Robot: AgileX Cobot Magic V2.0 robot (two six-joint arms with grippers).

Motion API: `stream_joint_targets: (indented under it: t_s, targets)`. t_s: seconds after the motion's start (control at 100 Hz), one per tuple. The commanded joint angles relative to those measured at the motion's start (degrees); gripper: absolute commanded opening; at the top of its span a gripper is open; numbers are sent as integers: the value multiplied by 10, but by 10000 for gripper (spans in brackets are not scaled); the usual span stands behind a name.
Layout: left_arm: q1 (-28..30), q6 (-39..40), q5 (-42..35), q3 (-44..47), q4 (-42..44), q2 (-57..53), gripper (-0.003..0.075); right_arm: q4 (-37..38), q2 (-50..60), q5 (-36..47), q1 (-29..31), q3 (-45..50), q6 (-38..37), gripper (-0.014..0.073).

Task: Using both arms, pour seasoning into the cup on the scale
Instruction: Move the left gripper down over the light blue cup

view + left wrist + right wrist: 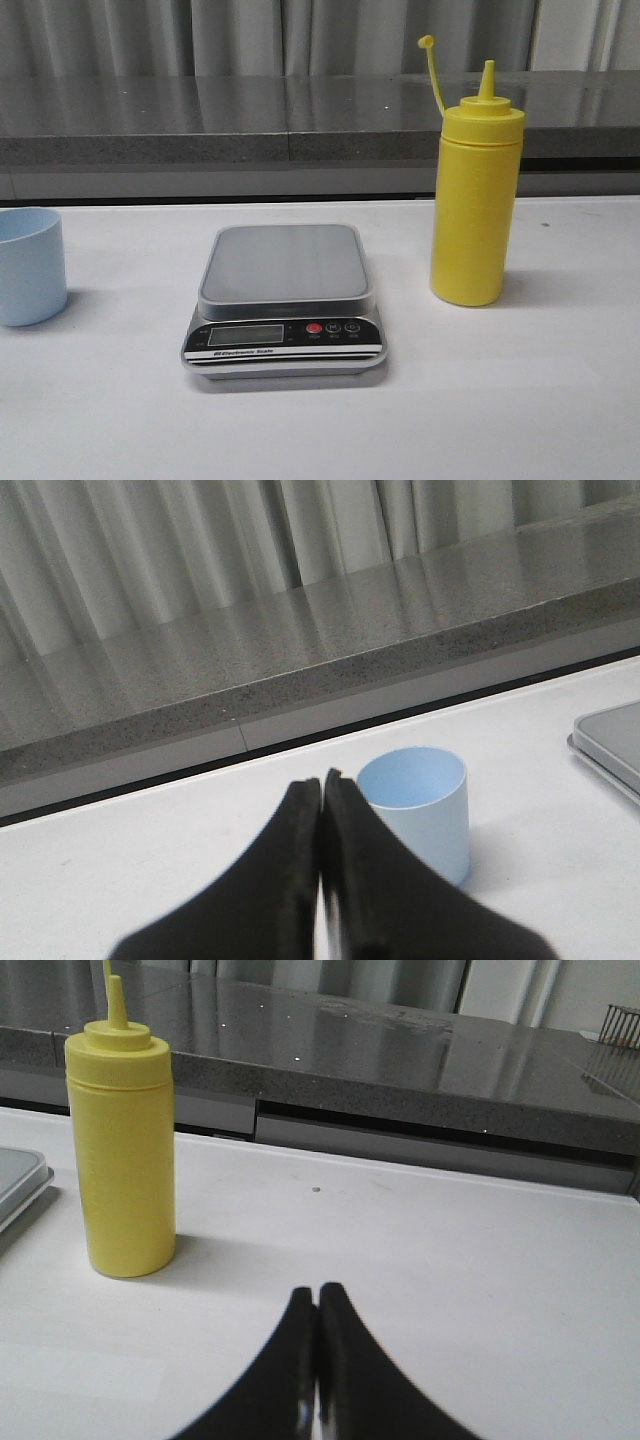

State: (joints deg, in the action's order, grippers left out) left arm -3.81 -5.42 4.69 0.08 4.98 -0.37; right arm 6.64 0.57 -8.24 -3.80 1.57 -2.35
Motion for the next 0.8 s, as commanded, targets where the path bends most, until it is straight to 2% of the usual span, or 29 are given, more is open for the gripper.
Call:
stream_joint_targets:
  t_s: [0.0, 0.31, 0.54, 0.66, 0.79]
  targets:
    - [2, 3, -47, 5, 0, -19, -18, 0, 9, 45, 3, 1, 6, -120]
    - [2, 3, -47, 4, 0, -19, -18, 0, 9, 45, 3, 1, 6, -120]
    - [2, 4, -36, -43, -65, -10, -18, 0, 9, 45, 3, 1, 6, -120]
    - [2, 7, -24, -89, -82, 28, -18, 0, 9, 45, 3, 1, 6, -120]
    - [2, 26, 14, -155, -110, 121, -18, 0, 9, 45, 3, 1, 6, -120]
